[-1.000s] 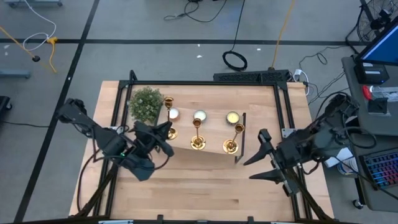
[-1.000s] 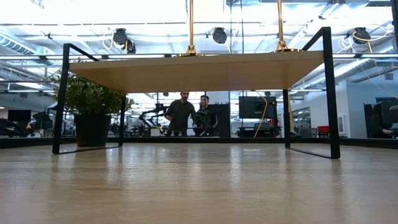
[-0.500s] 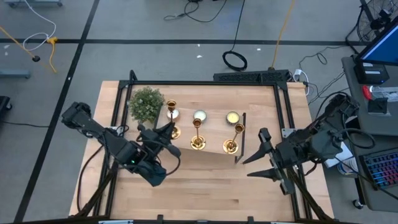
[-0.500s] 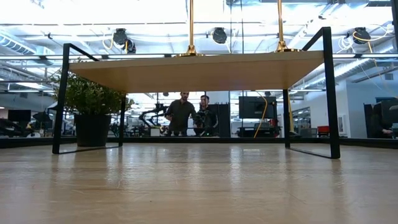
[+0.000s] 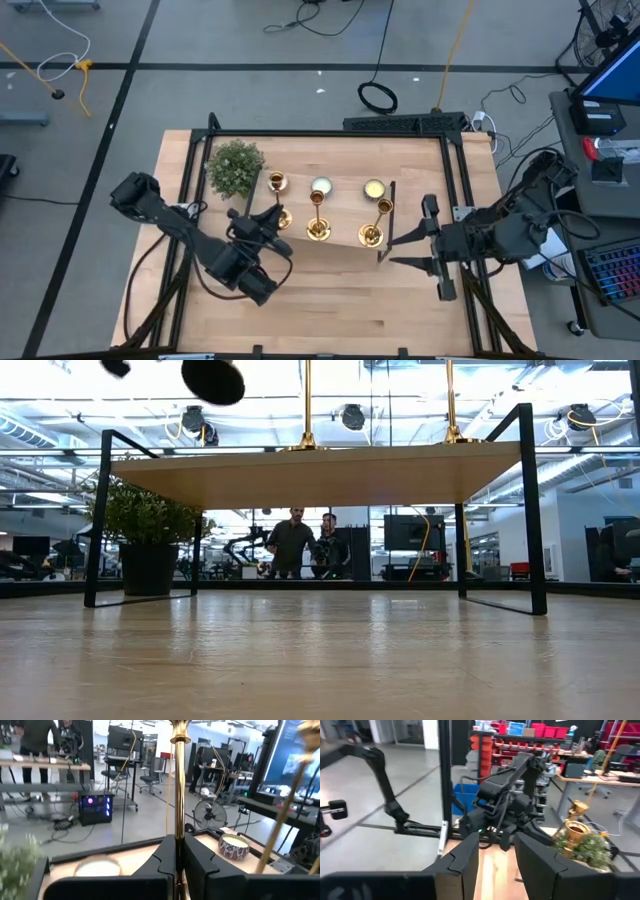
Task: Pick & Place candle stick holders
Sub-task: Put the gold candle holder on the shelf
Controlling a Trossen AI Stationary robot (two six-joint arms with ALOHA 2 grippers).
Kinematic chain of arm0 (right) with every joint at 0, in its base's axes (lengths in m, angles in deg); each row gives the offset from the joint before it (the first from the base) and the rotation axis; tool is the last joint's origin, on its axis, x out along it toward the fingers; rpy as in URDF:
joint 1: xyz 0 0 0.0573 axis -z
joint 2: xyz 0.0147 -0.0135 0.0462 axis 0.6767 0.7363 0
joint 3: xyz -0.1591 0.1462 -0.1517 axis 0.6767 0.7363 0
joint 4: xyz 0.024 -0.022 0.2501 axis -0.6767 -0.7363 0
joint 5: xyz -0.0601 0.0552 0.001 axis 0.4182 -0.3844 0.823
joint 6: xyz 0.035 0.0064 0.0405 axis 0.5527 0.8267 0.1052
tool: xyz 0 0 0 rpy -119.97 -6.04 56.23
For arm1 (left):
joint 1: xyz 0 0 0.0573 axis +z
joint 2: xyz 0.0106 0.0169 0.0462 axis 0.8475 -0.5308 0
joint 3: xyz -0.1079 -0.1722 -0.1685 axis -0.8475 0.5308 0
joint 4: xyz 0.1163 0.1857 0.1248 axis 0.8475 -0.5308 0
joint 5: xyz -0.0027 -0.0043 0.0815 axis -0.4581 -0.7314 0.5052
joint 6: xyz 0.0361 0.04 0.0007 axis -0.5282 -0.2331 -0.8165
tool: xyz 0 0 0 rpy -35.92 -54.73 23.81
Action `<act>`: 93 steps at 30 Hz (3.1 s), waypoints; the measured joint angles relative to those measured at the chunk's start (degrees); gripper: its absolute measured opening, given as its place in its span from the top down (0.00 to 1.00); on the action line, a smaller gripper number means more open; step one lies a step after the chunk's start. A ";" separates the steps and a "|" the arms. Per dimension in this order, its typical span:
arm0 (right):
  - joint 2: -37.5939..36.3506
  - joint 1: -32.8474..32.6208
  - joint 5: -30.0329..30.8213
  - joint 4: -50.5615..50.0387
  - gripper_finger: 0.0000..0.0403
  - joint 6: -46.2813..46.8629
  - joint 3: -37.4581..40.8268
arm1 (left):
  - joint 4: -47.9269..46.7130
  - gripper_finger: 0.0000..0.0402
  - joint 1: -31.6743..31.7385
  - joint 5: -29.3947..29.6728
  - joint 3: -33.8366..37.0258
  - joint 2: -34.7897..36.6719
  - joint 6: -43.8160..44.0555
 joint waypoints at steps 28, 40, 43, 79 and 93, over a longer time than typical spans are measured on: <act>-4.35 0.00 3.62 -0.93 0.76 2.15 8.11 | 7.95 0.96 0.88 1.78 14.38 0.02 0.82; -8.92 0.01 3.42 9.66 0.76 4.12 19.57 | 19.45 0.96 0.85 1.74 20.06 0.02 -3.87; -10.37 0.00 3.41 12.25 0.76 4.03 21.64 | 23.37 0.96 0.47 1.69 20.06 0.02 -8.22; -13.22 0.00 3.16 13.62 0.76 3.39 23.06 | 27.82 0.92 -0.04 0.18 20.01 0.11 -14.50; -13.62 0.00 3.40 13.60 0.76 3.00 23.06 | 27.46 0.91 -0.07 -3.03 19.97 0.13 -15.34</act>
